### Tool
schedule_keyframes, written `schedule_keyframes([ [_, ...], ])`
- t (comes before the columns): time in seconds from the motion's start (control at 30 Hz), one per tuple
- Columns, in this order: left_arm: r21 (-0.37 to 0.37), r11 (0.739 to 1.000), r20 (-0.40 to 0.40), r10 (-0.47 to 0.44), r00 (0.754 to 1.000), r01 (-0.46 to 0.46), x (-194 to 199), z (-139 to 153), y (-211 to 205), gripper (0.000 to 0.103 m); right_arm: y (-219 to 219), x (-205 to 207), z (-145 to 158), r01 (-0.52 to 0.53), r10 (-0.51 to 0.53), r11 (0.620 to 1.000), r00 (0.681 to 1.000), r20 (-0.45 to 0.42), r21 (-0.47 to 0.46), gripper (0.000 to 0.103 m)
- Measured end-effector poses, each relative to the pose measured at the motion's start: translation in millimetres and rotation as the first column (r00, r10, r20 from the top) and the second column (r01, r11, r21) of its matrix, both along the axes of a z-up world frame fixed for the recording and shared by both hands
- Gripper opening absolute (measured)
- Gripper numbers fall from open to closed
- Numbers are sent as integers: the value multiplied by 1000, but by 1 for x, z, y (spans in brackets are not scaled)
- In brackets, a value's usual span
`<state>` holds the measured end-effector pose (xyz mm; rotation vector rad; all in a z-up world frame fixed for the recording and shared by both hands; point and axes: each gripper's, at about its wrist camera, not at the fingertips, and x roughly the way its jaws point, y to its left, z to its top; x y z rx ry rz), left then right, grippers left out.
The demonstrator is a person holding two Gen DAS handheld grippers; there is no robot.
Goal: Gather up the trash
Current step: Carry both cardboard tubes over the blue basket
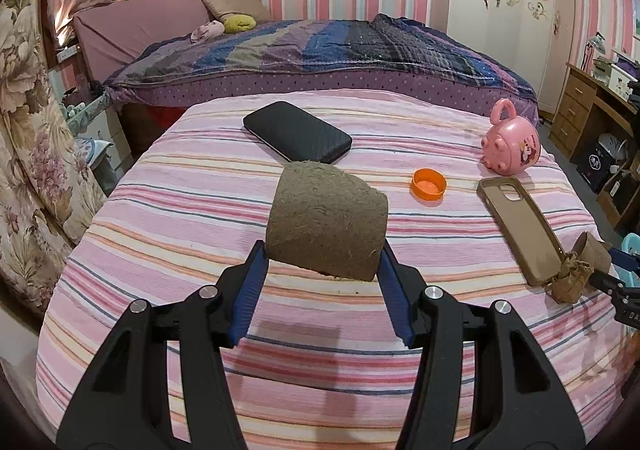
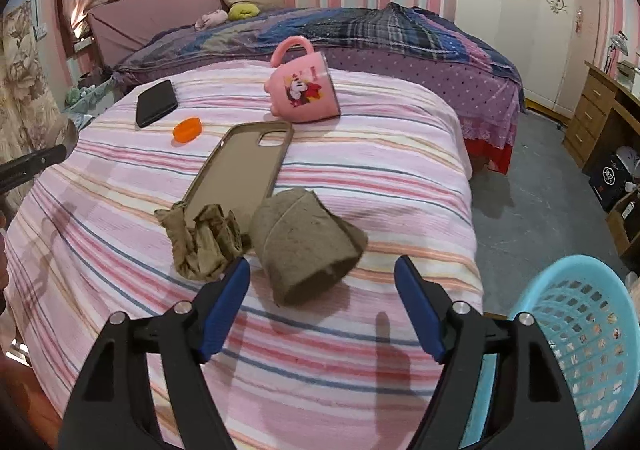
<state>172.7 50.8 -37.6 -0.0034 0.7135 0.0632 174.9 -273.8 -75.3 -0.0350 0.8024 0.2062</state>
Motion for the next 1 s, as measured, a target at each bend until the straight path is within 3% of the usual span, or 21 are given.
schedule_keyframes([
  [0.17,11,1000,6,-17,1000,17,0,3,-5,53,5,11,-3,-18,18,1000,1000,-16,4,72],
  [0.27,10,1000,6,-24,1000,24,-1,2,-9,53,6,14,-4,-32,33,999,999,-15,33,57],
  [0.37,7,1000,14,-25,1000,25,-2,3,-11,53,5,9,-3,-34,34,999,999,-10,34,52],
  [0.6,10,999,31,-43,999,42,-12,7,-24,53,-8,-19,15,10,-12,999,998,62,32,50],
  [0.77,24,996,63,-92,994,91,-28,14,-57,53,-28,-44,30,70,-70,998,991,111,4,50],
  [1.0,38,976,90,-216,972,214,-54,16,-137,53,-81,-91,45,225,-219,974,958,184,-17,50],
])
